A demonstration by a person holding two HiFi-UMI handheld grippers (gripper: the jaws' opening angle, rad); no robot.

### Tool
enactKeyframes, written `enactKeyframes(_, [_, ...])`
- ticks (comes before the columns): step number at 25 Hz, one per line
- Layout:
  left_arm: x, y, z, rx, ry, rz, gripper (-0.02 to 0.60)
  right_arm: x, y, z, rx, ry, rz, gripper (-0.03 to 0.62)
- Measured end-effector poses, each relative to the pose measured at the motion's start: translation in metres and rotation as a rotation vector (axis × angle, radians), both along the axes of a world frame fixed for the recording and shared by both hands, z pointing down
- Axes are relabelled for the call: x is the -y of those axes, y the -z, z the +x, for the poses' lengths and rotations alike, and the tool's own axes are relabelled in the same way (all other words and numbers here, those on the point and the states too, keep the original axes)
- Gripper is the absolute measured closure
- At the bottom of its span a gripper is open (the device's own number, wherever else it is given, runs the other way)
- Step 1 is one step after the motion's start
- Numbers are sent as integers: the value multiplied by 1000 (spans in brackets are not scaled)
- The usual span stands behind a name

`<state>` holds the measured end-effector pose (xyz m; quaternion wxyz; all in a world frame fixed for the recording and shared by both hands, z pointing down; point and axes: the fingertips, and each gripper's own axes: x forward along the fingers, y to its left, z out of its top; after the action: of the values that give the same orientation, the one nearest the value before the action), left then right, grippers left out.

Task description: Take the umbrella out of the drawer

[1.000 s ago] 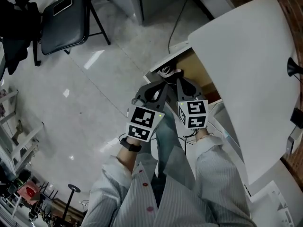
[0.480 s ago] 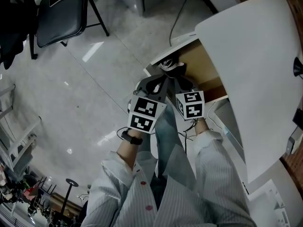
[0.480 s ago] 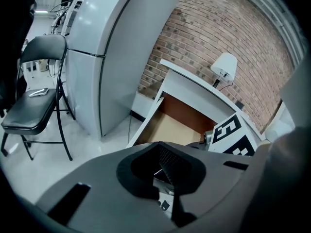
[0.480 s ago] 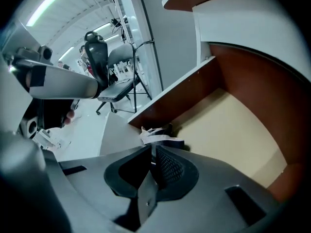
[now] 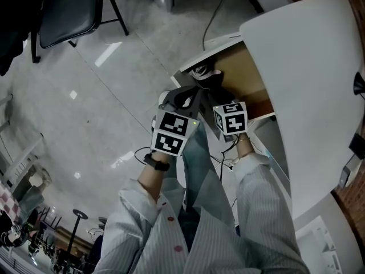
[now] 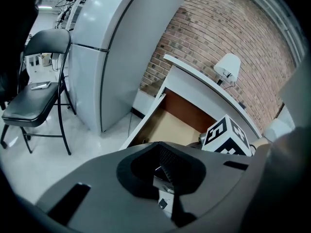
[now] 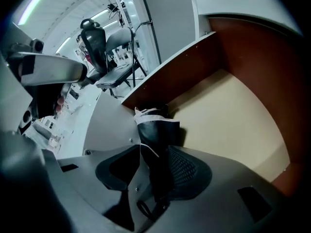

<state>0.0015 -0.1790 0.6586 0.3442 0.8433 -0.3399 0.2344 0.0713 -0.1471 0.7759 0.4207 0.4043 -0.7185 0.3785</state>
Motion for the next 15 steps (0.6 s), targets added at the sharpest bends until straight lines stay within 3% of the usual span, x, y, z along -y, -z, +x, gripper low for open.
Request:
enactKeyframes(7, [-2, -2, -3, 2, -3, -4, 572, -15, -27, 0, -22, 55, -105, 343])
enactKeyframes(15, [0, -1, -12, 8, 3, -1, 573, -21, -57, 16, -102, 82, -170, 335])
